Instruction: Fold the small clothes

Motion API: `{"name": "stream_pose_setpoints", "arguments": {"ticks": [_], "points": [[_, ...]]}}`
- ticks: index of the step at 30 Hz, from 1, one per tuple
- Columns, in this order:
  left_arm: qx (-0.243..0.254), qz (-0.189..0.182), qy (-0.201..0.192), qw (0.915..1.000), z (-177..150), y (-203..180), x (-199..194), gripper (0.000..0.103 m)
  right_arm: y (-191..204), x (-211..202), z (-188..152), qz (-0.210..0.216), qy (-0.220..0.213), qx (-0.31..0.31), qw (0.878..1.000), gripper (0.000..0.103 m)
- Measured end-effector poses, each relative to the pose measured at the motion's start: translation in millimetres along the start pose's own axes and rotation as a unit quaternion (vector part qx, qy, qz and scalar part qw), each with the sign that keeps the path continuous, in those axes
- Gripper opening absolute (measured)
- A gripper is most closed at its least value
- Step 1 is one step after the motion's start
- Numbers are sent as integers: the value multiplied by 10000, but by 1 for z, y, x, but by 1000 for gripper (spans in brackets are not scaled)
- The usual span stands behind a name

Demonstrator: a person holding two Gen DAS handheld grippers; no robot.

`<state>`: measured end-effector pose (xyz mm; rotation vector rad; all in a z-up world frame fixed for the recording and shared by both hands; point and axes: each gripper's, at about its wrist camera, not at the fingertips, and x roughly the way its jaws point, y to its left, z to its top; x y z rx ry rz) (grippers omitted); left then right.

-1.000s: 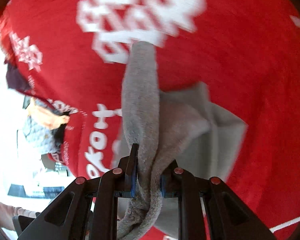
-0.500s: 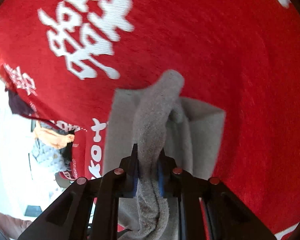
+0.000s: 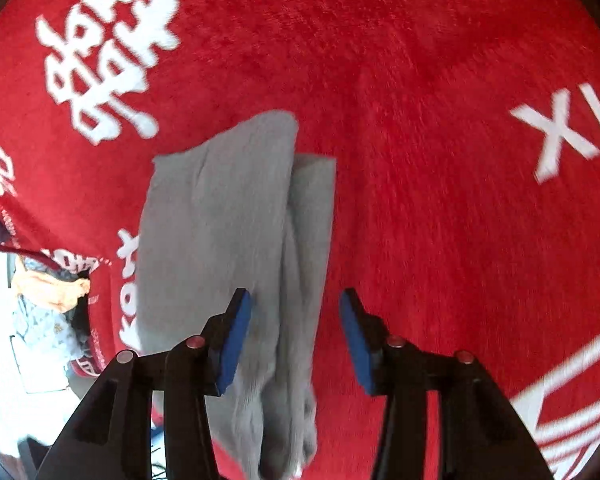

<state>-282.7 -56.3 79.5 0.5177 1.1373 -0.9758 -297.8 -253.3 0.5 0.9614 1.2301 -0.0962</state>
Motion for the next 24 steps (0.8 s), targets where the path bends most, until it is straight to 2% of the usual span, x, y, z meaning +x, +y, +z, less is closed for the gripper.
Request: {"name": "stream_pose_setpoints", "arguments": {"ticks": [3, 5, 7, 8, 11, 16, 18, 20, 22, 24], "points": [[-800, 99, 109, 9967, 6, 45, 1, 60, 3, -8, -31, 195, 103, 75, 9997, 50], [-1395, 92, 252, 9899, 6, 77, 9, 60, 7, -6, -47, 288, 152, 115, 9994, 50], [-1742, 15, 367, 9840, 6, 99, 18, 60, 12, -6, -62, 377, 186, 106, 9991, 50], [-1820, 10, 447, 9823, 6, 107, 23, 60, 14, -3, -66, 392, 208, 90, 9990, 46], [-1586, 248, 707, 9845, 4, 112, 41, 60, 22, 10, -72, 332, 439, -12, 9985, 7], [-1184, 326, 892, 9884, -14, 110, 59, 60, 22, 16, -81, 115, 455, -174, 9987, 6], [-1292, 191, 951, 9869, -24, 113, 62, 60, 8, 24, -90, -47, 552, -49, 9985, 6], [-1474, 47, 981, 9842, -29, 118, 63, 60, -12, 29, -97, 116, 587, 258, 9979, 6], [-1513, 27, 990, 9835, -30, 118, 61, 60, -14, 27, -99, 213, 520, 351, 9978, 6], [-1533, 40, 1043, 9826, -30, 117, 62, 60, -8, 25, -100, 74, 515, 239, 9984, 6]]}}
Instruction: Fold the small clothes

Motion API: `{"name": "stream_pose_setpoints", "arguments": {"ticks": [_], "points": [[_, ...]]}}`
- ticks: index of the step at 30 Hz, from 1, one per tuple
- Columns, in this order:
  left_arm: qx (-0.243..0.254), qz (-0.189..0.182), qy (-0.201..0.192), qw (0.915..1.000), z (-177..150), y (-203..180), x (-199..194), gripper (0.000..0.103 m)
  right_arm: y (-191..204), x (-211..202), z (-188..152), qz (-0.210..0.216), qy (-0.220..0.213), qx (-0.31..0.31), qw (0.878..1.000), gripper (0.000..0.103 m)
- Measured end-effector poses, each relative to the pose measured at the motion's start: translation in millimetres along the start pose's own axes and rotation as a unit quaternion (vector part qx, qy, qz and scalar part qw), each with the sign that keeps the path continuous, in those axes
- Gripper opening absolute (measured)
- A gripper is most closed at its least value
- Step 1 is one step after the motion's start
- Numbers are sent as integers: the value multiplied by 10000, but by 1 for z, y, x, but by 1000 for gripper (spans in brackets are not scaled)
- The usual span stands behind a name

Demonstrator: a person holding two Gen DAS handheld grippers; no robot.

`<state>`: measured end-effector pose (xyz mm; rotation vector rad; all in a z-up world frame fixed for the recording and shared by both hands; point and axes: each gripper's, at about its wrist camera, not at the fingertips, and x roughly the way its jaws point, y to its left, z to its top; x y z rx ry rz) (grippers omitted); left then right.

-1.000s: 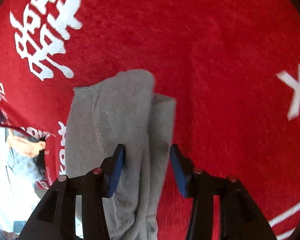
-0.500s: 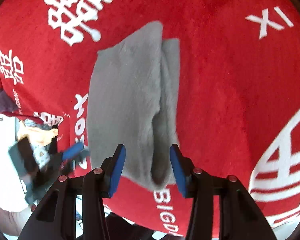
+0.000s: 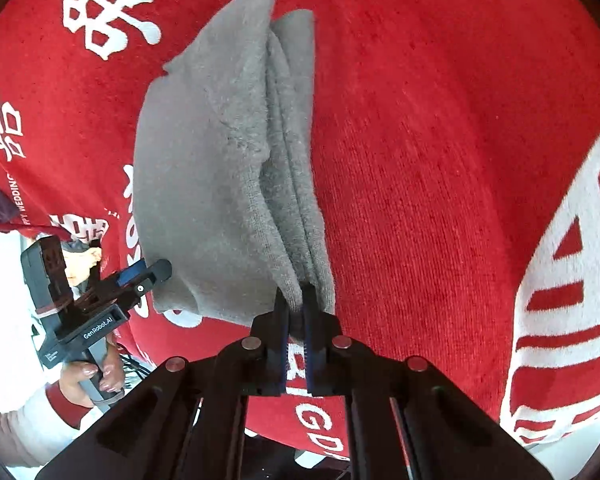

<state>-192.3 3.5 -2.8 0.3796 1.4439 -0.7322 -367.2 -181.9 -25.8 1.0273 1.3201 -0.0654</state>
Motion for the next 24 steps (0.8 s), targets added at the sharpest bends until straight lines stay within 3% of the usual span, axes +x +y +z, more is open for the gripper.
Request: {"name": "stream_pose_setpoints", "arguments": {"ticks": [5, 7, 8, 14, 17, 24], "points": [[-130, 63, 102, 9998, 2, -3, 0, 60, 14, -2, 1, -341, 31, -197, 9992, 7], [-159, 103, 139, 9997, 0, -2, 0, 68, 17, -3, 3, -392, 46, -183, 9991, 7], [-173, 218, 173, 9995, 1, -3, 1, 80, 18, -4, 4, -414, 47, -173, 9990, 7], [-196, 342, 180, 9991, -2, -3, 1, 82, 18, -4, 4, -488, 53, -127, 9987, 8], [-227, 489, 283, 9981, 0, -3, 3, 100, 18, -3, 4, -492, 44, -91, 9987, 8], [-245, 528, 360, 9977, -1, 0, 3, 100, 19, -8, 3, -571, 53, -76, 9983, 11]]}}
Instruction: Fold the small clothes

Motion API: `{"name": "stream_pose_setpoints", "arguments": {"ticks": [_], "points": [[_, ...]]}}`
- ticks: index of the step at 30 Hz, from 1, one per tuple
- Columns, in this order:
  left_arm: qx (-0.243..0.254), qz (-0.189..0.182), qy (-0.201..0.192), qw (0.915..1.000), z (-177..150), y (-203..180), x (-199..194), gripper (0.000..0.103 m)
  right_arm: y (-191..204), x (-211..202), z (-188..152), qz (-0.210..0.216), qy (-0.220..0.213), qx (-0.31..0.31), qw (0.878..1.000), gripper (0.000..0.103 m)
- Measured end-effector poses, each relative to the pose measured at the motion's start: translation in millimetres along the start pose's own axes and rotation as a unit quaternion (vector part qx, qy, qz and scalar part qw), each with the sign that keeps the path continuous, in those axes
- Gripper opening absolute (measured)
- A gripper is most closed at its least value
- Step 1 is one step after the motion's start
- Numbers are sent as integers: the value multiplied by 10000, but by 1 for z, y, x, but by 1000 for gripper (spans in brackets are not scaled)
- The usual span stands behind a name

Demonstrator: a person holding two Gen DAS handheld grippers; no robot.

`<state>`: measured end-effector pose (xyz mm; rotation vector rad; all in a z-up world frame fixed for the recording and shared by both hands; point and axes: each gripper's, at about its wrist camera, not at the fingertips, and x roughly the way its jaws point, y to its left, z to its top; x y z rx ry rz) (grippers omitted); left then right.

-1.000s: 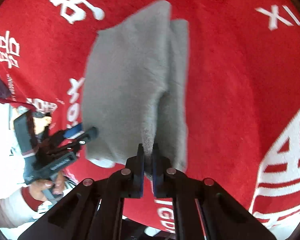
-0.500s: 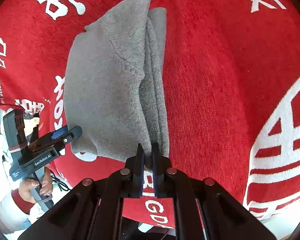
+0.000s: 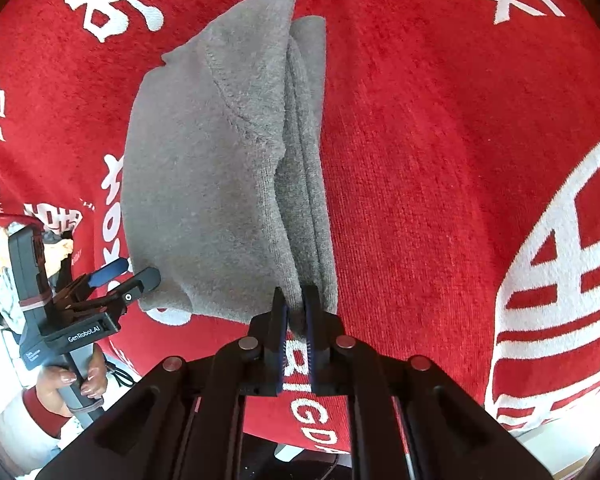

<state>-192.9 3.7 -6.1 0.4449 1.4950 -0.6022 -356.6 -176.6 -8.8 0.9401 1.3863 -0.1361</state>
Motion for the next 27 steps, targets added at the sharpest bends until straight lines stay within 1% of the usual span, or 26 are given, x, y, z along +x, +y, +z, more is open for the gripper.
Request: {"name": "stream_pose_setpoints", "arguments": {"ticks": [1, 2, 4, 5, 6, 11, 19, 21, 27], "points": [[-16, -2, 11, 10000, 0, 0, 0, 100, 0, -1, 0, -42, 0, 2, 10000, 13], [-35, -1, 30, 10000, 0, 1, 0, 100, 0, -2, 1, -95, -1, -4, 10000, 18], [-53, 8, 56, 10000, 0, 3, 2, 100, -1, -5, 0, -249, -6, -23, 9997, 31], [-55, 11, 72, 10000, 0, 3, 3, 100, -2, -7, 0, -318, -21, -39, 9995, 41], [-52, 15, 84, 9999, 0, 3, 4, 100, -3, -9, 0, -348, -32, -48, 9994, 43], [-88, 12, 184, 9998, 3, 6, 9, 100, -8, -17, 2, -375, -109, -49, 9992, 47], [-145, -117, 349, 9992, 10, 12, 20, 100, -5, -22, 15, -340, -219, -172, 9990, 47], [-149, -141, 369, 9991, 10, 10, 23, 100, -5, -24, 20, -323, -245, -204, 9990, 55], [-243, -237, 445, 9984, 11, 15, 25, 100, -7, -27, 35, -283, -251, -245, 9990, 57]]}}
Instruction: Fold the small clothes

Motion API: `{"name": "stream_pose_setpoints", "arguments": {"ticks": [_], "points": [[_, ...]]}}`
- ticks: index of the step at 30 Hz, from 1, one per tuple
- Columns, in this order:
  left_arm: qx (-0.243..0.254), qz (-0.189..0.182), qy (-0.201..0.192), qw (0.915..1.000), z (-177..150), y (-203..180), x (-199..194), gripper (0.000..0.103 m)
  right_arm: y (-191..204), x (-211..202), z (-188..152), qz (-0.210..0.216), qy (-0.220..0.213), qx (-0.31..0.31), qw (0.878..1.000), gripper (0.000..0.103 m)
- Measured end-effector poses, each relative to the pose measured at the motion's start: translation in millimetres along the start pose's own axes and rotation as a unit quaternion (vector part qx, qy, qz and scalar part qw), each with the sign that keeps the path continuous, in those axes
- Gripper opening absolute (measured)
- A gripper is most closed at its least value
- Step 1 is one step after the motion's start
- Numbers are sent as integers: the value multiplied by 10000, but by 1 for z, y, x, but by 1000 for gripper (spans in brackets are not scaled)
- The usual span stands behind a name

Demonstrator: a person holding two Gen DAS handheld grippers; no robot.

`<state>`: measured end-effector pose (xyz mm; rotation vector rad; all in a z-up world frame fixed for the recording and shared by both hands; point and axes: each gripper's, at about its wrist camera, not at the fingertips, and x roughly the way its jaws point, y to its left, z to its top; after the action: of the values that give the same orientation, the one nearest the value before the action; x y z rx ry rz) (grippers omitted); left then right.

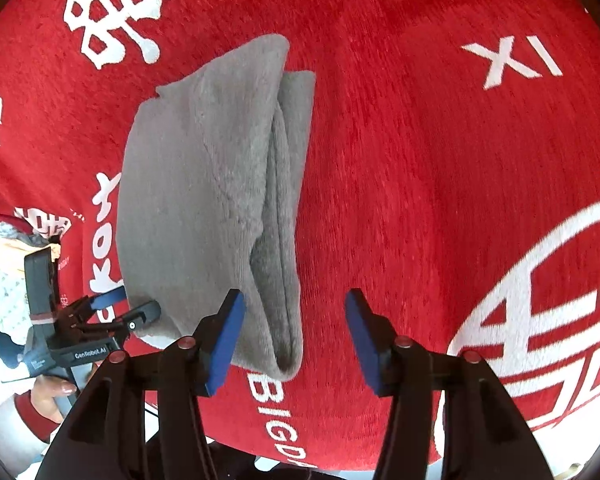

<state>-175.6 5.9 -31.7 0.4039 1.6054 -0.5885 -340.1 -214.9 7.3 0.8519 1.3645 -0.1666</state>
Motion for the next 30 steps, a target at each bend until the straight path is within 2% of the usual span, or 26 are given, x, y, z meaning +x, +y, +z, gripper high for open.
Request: {"name": "stream_pose_setpoints", "arguments": {"ticks": [5, 6, 7, 11, 13, 17, 19, 24, 27, 30], "points": [[-24, -173, -177, 9997, 7, 4, -15, 100, -2, 3, 12, 75, 60, -55, 9999, 58], [-53, -250, -237, 9994, 9, 6, -19, 100, -3, 4, 15, 102, 78, -76, 9999, 64], [-93, -339, -289, 9990, 12, 10, -24, 100, -3, 5, 17, 136, 81, -88, 9998, 66], [-340, -583, -303, 9973, 30, 23, -26, 100, -6, 12, 28, 309, 155, -74, 9994, 66], [-573, -863, -306, 9942, 40, 32, -23, 100, -9, 16, 35, 442, 160, -51, 9989, 66], [-746, -1641, -232, 9834, 55, 40, -17, 100, -17, 27, 57, 984, 101, 104, 9950, 66], [-664, -1837, -199, 9805, 61, 40, -14, 100, -23, 36, 70, 1346, 95, 250, 9905, 66], [-368, -2078, -254, 9771, 68, 35, -12, 100, -32, 64, 99, 1981, 348, 377, 9788, 66], [-328, -2186, -298, 9748, 70, 28, -9, 100, -34, 67, 109, 2259, 312, 313, 9731, 70], [-224, -2037, -290, 9784, 69, 19, -3, 100, -35, 73, 118, 2668, 417, 391, 9620, 70]]}}
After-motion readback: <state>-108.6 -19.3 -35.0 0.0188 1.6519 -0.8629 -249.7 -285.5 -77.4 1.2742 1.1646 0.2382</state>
